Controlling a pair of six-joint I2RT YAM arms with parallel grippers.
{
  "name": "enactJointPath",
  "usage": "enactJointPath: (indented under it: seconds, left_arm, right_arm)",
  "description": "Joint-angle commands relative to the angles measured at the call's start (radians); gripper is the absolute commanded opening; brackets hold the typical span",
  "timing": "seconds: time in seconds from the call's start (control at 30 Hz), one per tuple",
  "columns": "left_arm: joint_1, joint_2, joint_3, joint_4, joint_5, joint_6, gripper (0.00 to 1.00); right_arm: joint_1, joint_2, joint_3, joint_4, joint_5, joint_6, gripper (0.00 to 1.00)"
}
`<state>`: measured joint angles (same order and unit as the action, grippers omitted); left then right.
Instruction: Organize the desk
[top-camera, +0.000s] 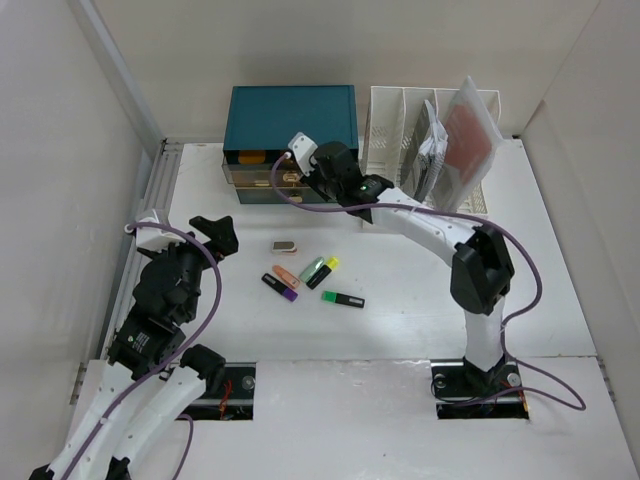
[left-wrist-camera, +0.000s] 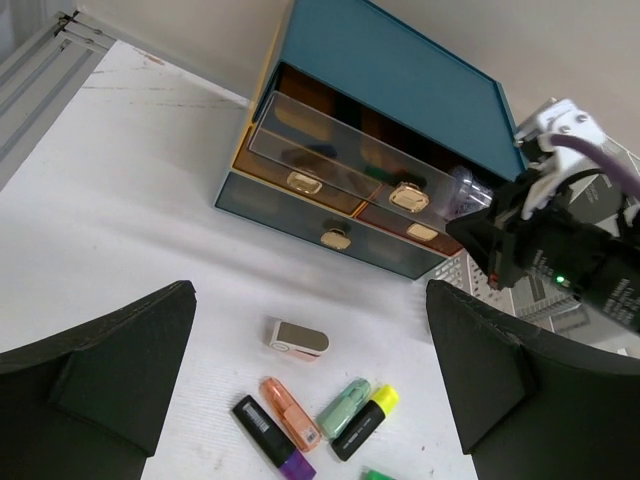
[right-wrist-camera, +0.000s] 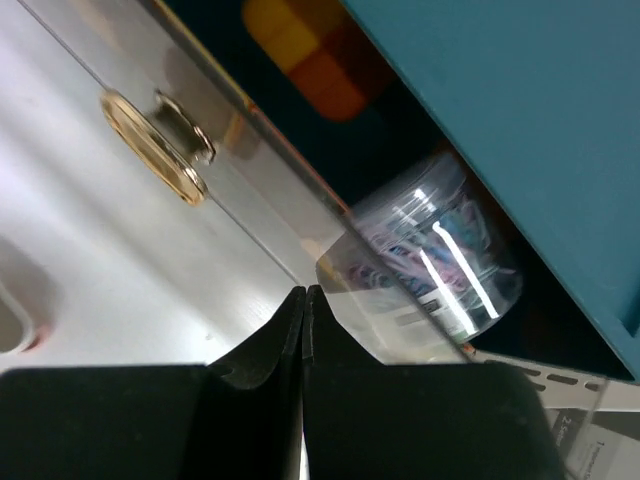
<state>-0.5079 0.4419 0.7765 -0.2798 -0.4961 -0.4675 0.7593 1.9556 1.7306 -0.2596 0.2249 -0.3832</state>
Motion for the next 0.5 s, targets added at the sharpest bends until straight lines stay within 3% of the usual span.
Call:
enactJointPath:
  seconds: [0.0, 0.47]
  left_arm:
    - [0.019, 0.000, -0.008, 0.044, 0.022, 0.018, 1.00]
    - [0.019, 0.009, -0.008, 0.053, 0.022, 0.018, 1.00]
  right_arm:
    - [-0.009, 0.052, 0.064, 0.091, 0.132, -0.026, 0.00]
    - [-0.009, 0.132, 0.147, 0.167, 0.263, -0.091, 0.00]
